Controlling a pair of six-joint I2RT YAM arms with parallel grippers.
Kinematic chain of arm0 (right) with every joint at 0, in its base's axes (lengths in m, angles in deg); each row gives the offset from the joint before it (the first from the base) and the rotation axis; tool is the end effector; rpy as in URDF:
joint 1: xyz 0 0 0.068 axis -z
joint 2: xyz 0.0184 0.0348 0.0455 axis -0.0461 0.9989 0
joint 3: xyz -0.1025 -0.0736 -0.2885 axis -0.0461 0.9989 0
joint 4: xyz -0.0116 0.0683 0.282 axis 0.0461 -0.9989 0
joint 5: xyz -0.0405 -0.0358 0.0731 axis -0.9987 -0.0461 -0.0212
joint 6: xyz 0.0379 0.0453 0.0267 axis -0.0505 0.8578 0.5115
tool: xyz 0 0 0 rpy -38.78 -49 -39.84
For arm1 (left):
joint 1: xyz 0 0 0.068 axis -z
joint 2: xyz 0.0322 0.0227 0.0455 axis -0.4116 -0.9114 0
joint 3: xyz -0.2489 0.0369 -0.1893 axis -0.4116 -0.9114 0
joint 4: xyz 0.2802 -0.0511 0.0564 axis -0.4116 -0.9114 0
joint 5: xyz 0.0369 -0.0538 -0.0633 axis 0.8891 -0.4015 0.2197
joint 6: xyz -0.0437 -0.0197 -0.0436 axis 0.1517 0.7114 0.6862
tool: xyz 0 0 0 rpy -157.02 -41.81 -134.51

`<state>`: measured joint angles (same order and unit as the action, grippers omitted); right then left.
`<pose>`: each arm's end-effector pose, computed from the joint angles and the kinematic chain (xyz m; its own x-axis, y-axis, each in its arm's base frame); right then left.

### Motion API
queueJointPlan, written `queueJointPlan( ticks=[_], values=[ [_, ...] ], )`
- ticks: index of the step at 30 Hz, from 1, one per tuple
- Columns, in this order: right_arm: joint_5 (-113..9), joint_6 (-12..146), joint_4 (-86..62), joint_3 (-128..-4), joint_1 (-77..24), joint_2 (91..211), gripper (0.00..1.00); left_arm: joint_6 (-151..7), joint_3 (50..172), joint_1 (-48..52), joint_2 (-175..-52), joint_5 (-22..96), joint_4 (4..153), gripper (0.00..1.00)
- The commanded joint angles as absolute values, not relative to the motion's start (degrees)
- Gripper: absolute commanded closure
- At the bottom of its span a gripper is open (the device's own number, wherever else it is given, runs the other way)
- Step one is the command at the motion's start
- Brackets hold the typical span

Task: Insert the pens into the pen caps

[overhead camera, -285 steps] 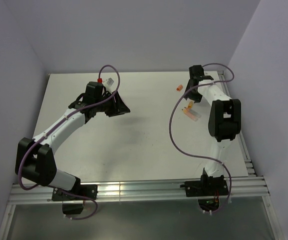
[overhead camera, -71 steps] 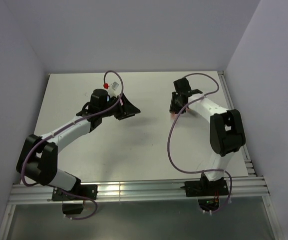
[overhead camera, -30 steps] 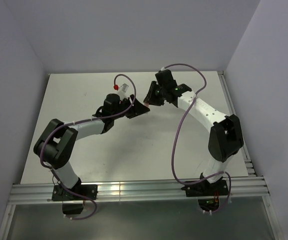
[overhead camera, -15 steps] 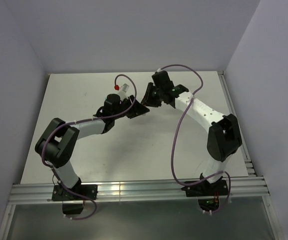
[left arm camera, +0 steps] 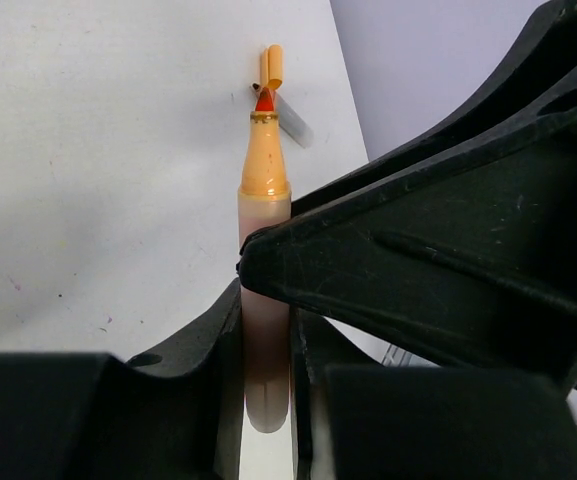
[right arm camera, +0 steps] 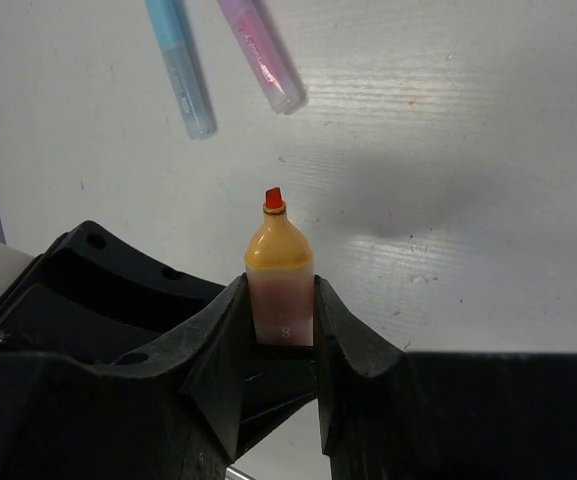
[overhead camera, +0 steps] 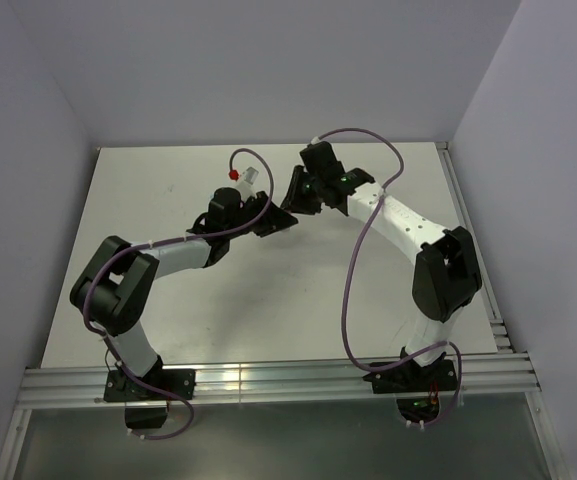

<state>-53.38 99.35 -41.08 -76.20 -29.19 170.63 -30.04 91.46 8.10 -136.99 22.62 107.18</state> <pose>0.3781 0.2408 0.3152 -0.8307 0.2264 -0.5086 -0.0778 0.8574 0.5087 0.3424 -0.2404 0.2267 -0.7873 -0.3838 -0.4825 0.2911 0.4584 -0.8397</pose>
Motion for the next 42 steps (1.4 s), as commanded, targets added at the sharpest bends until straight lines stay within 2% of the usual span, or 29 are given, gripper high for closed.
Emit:
queueJointPlan(
  ticks=[1,3,9,12,16,24,34,42],
  values=[
    [-57.5,98.5,-40.8,-80.0,-29.7,170.1,0.71,-30.8,92.0,8.3,-134.9,21.9,107.5,1.0],
    [-58.7,97.7,-41.0,-80.9,-29.4,169.0,0.57,-30.7,92.2,8.4,-134.7,21.9,106.5,1.0],
    [-60.8,95.5,-44.4,-88.6,-25.1,167.9,0.42,-30.4,91.8,8.5,-134.5,22.4,104.3,1.0],
    [-62.0,95.4,-46.4,-90.6,-22.7,167.9,0.43,-30.0,91.1,8.6,-133.6,22.8,103.2,1.0],
    [-61.9,96.4,-46.1,-87.2,-16.3,167.2,0.44,-30.1,90.4,8.5,-129.8,22.4,100.0,1.0],
    [-66.4,92.2,-51.1,-88.4,-4.7,174.0,0.47,-31.2,94.8,8.7,-123.7,20.0,84.2,1.0],
    [-70.3,88.4,-52.8,-90.2,-0.9,183.3,0.49,-38.4,100.7,8.6,-117.0,17.1,69.1,1.0],
    [-72.6,87.8,-53.4,-91.1,-0.7,187.8,0.5,-42.8,102.4,8.7,-116.3,15.4,66.4,1.0]
  ],
)
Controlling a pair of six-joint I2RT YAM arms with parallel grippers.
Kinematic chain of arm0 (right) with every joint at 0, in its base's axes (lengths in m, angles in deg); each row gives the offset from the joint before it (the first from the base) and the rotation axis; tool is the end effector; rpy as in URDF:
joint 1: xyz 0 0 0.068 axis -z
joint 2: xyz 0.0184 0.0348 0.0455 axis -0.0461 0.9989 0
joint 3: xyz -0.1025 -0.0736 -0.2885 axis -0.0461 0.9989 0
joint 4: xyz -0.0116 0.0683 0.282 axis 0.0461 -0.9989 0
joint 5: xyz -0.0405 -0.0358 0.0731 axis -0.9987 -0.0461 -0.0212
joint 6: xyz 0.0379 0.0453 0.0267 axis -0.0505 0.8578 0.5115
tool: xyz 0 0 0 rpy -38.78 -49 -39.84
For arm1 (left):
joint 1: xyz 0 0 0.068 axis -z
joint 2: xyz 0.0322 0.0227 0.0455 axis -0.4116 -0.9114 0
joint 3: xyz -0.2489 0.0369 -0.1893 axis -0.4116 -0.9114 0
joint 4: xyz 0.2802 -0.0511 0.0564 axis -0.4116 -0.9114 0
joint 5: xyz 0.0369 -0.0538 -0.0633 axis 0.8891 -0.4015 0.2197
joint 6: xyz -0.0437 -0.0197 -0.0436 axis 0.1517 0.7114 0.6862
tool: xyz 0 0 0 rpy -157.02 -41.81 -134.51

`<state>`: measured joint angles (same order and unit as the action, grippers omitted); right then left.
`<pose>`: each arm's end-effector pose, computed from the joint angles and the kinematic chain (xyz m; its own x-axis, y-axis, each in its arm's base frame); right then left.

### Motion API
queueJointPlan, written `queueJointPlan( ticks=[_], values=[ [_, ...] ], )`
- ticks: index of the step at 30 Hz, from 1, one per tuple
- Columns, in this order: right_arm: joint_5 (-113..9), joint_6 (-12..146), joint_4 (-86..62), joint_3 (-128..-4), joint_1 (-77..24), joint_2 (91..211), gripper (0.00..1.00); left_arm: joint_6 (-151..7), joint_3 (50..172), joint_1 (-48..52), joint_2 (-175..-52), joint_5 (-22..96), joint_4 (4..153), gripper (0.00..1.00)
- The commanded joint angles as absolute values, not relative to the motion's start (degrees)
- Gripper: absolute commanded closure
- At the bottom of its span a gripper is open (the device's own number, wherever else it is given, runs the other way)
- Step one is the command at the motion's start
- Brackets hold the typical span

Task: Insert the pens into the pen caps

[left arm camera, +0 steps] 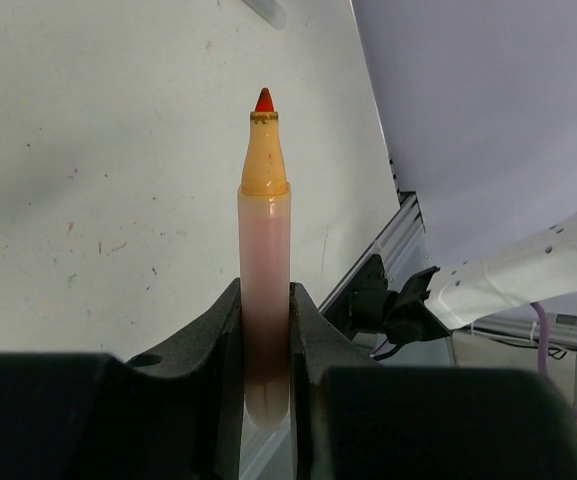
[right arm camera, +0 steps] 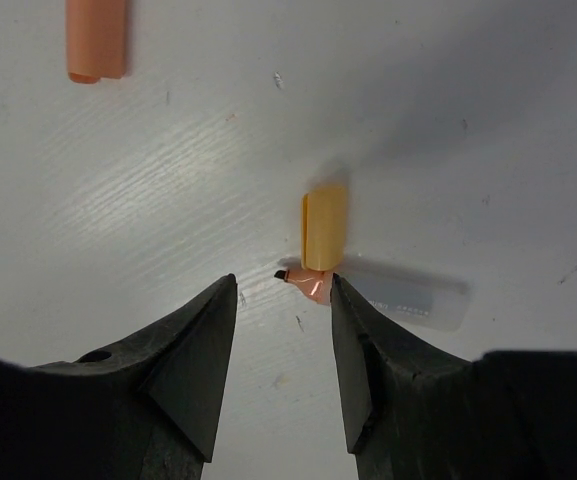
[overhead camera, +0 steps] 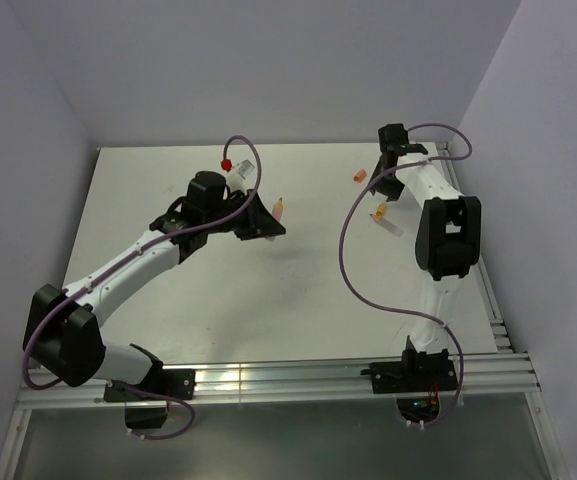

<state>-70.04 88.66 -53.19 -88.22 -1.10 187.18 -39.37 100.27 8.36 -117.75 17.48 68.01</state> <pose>0.5005 0.0233 0.2428 -0.7526 0.4226 -0.5050 0.4416 0.8928 0.0890 0.2834 -0.2097 0.3331 -0.8517 -0.1919 -0.4877 0.3229 0.5408 -0.7767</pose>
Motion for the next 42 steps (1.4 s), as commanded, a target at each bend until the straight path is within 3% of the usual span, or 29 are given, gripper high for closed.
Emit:
queueJointPlan(
  ticks=[1,28,42],
  values=[
    [-72.5,87.9,-53.4,-91.1,-0.8,188.2,0.5,-42.9,102.2,8.6,-116.6,15.2,66.5,1.0],
    [-72.2,85.9,-54.8,-96.9,1.1,197.6,0.5,-42.3,101.0,6.8,-119.0,12.7,68.7,1.0],
    [-70.7,86.2,-52.5,-92.3,1.1,197.1,0.5,-41.5,100.4,6.0,-120.3,11.5,69.8,1.0]
  ],
)
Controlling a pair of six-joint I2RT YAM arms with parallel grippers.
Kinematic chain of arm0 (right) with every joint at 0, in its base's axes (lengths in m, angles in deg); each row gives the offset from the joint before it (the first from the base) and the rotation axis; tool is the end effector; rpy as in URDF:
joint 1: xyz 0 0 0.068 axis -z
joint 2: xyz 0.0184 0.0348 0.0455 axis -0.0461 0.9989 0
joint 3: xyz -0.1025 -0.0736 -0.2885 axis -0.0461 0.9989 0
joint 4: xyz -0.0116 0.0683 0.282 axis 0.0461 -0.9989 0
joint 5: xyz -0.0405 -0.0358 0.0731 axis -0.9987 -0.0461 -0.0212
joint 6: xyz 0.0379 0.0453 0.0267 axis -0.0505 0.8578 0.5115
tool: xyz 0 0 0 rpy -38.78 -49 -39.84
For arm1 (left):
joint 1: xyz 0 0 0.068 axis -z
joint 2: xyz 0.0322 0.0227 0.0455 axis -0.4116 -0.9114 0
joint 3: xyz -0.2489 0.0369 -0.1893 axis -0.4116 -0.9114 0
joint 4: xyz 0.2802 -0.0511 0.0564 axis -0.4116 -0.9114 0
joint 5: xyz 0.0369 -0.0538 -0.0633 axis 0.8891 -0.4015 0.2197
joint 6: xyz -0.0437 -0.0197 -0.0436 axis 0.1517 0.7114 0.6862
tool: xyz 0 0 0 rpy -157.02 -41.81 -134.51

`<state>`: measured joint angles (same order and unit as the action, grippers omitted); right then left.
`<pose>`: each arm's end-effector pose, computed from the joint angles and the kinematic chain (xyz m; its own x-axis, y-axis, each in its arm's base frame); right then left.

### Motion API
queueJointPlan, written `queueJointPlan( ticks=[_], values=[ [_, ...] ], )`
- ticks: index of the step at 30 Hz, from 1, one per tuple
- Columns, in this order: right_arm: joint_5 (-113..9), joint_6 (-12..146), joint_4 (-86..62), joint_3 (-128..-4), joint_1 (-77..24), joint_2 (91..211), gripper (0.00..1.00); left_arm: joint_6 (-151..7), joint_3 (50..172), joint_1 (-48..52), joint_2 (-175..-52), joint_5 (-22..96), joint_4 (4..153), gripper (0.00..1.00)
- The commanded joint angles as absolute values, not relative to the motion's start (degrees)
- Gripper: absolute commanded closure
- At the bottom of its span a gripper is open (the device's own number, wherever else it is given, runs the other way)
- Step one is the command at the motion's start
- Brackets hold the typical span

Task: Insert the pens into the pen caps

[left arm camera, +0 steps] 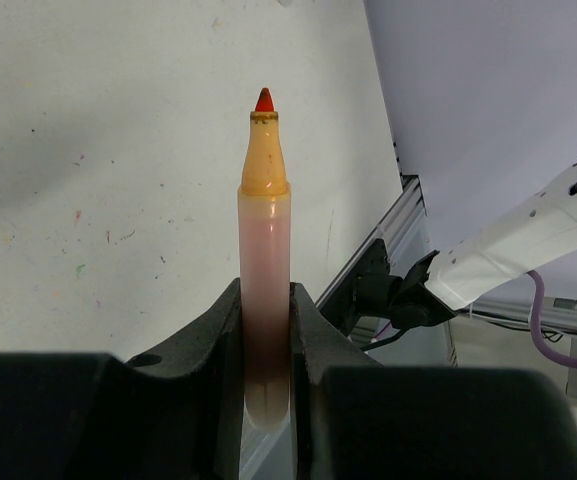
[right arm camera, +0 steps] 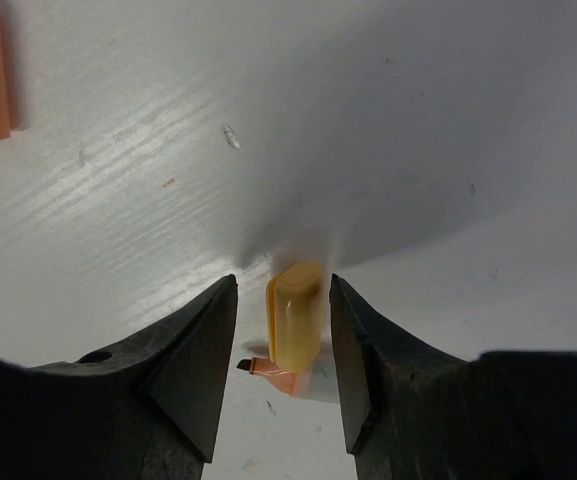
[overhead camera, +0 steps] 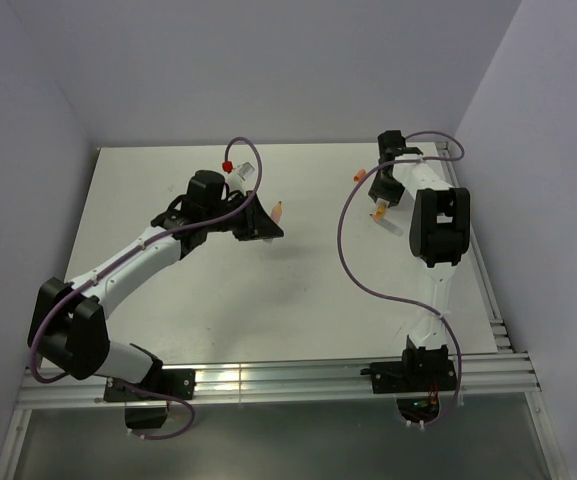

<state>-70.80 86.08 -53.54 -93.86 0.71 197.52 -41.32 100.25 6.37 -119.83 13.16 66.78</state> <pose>0.5341 0.0079 0.1855 -0.7987 0.4037 -0.4462 0.4447 0.8956 0.0143 0.2930 -0.2050 0.3195 -0.8783 -0.1463 -0.4551 0.3162 0.5364 -0.7825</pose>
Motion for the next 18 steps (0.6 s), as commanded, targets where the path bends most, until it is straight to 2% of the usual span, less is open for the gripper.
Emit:
queueJointPlan(
  ticks=[1,9,12,13,15,18],
  values=[
    [-70.7,86.1,-52.2,-91.8,1.1,196.9,0.5,-41.5,100.4,6.0,-120.3,11.4,69.9,1.0],
    [-70.5,86.2,-53.1,-92.4,1.1,197.5,0.52,-41.1,100.0,5.8,-120.1,11.4,70.4,1.0],
    [-70.4,86.3,-53.2,-92.5,1.1,197.5,0.63,-41.0,99.9,5.8,-120.1,11.4,70.4,1.0],
    [-70.2,86.4,-53.2,-92.3,1.1,197.4,0.7,-41.1,99.9,5.8,-120.2,11.5,70.4,1.0],
    [-70.1,86.2,-53.0,-91.9,1.1,197.2,0.76,-41.0,99.9,5.9,-120.1,11.5,70.5,1.0],
    [-70.2,86.0,-52.7,-91.7,1.1,196.9,0.91,-41.1,99.8,5.8,-120.1,11.7,70.7,1.0]
  ],
)
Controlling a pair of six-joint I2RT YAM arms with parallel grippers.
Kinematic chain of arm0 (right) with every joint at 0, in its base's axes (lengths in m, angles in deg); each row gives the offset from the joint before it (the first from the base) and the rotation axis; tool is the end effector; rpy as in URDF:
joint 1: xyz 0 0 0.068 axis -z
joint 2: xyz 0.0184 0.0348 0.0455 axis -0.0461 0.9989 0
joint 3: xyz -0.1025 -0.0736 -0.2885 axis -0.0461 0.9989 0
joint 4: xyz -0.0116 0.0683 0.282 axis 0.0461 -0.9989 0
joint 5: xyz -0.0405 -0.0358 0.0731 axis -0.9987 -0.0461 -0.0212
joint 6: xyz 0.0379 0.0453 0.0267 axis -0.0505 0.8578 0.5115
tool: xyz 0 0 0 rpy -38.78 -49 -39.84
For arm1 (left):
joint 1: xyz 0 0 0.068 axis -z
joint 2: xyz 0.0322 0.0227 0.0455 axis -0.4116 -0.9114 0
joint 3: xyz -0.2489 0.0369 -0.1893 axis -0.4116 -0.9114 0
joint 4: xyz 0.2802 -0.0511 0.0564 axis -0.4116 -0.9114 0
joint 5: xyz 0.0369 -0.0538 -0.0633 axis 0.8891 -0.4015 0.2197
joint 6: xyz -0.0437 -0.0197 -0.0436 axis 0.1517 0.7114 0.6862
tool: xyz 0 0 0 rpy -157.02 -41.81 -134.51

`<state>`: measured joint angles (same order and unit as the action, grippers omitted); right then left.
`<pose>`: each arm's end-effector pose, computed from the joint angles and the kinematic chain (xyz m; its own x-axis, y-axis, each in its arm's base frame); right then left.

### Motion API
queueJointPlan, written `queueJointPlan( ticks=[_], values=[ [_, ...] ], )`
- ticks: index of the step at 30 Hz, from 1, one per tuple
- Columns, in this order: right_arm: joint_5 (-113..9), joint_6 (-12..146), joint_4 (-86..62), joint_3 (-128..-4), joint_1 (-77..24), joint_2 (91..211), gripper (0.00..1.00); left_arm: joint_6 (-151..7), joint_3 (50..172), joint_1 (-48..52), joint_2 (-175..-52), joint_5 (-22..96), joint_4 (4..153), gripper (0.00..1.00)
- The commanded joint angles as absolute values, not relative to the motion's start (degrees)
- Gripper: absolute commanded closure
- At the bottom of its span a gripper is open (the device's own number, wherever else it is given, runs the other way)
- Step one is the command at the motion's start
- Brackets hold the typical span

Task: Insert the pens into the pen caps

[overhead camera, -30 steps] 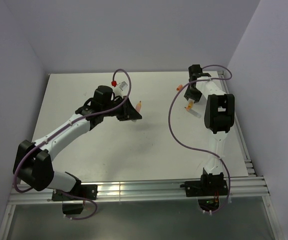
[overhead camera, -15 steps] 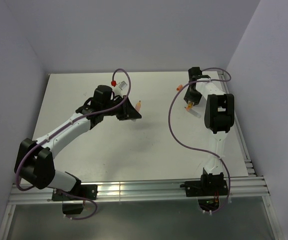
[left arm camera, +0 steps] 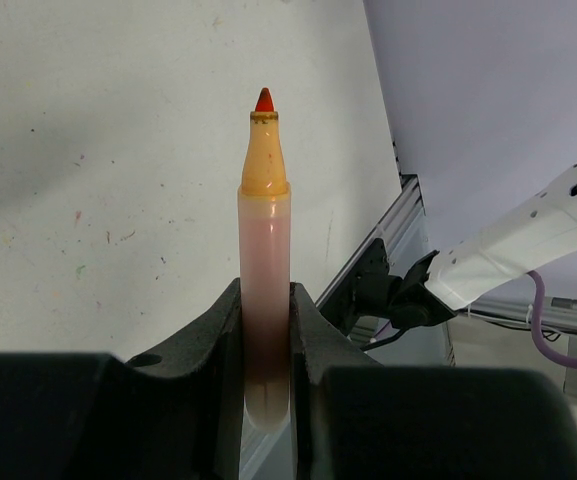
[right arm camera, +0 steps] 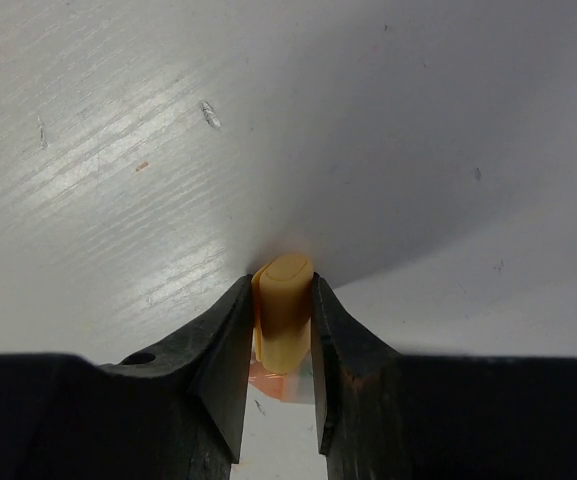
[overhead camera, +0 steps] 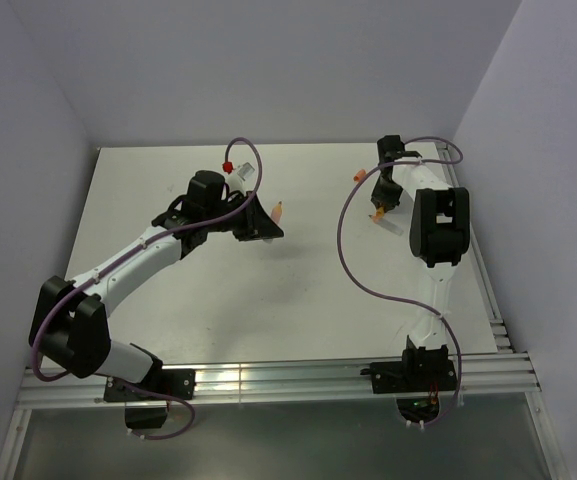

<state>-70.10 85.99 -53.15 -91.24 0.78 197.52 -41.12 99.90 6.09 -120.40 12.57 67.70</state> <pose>0.5267 0.0076 0.1710 -0.8177 0.4037 -0.4104 0.4406 0.8977 0.0051 0.2956 -0.2050 0.3156 -0.8812 -0.1466 -0.4494 0.3132 0.5311 -0.7873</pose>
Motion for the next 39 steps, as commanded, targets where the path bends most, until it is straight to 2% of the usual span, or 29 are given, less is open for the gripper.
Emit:
queueJointPlan(
  ticks=[1,7,14,17,20,25,30,34,39],
  values=[
    [-70.1,86.2,-52.6,-91.4,1.1,196.6,1.0,-41.1,99.7,5.8,-120.2,11.7,71.1,1.0],
    [-67.1,87.3,-48.5,-89.3,1.2,190.5,1.0,-40.8,99.2,5.8,-120.3,11.0,74.3,1.0],
    [-57.5,89.5,-43.6,-87.6,1.1,181.9,1.0,-40.6,100.4,5.9,-121.5,9.2,78.8,1.0],
    [-50.4,91.8,-38.4,-82.9,1.1,177.6,1.0,-39.6,99.9,6.0,-122.9,7.2,83.0,1.0],
    [-41.0,96.1,-28.5,-75.1,0.6,170.1,1.0,-36.6,98.6,6.3,-124.4,4.5,89.1,1.0],
    [-36.5,98.5,-22.5,-70.1,-3.2,161.1,1.0,-32.0,96.3,6.5,-125.6,0.8,99.4,1.0],
    [-28.6,103.3,-12.1,-65.2,-7.8,156.2,1.0,-27.5,93.5,6.6,-124.7,-3.3,109.9,1.0],
    [-23.7,110.5,3.0,-60.6,-9.5,153.3,1.0,-19.5,90.9,6.6,-124.0,-5.1,120.1,1.0],
    [-20.6,115.7,9.6,-59.8,-11.2,151.3,1.0,-11.2,89.1,7.0,-124.6,-4.9,132.3,1.0]
  ],
)
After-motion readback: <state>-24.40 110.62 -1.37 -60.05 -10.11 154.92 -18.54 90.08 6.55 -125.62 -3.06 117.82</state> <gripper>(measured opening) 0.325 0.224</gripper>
